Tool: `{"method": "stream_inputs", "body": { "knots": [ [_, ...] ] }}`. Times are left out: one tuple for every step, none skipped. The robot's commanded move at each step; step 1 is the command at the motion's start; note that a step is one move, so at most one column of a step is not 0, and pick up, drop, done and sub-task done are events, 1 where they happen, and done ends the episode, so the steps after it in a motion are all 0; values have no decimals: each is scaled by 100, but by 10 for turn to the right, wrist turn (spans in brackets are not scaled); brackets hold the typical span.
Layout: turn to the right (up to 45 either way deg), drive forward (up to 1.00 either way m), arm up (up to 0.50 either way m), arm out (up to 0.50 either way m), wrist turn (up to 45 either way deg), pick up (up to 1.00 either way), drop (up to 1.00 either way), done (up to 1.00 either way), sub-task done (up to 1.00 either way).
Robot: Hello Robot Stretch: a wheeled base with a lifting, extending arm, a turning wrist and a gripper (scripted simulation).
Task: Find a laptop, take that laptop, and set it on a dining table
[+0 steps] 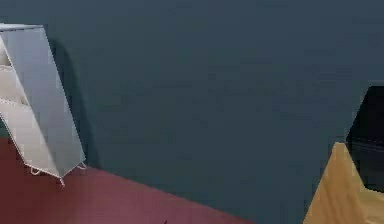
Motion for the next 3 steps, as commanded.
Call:
{"method": "stream_inputs", "body": {
  "knots": [
    [-330,0,0,0,0,0,0,0,0],
    [450,0,0,0,0,0,0,0,0],
    [90,0,0,0,0,0,0,0,0]
  ]
}}
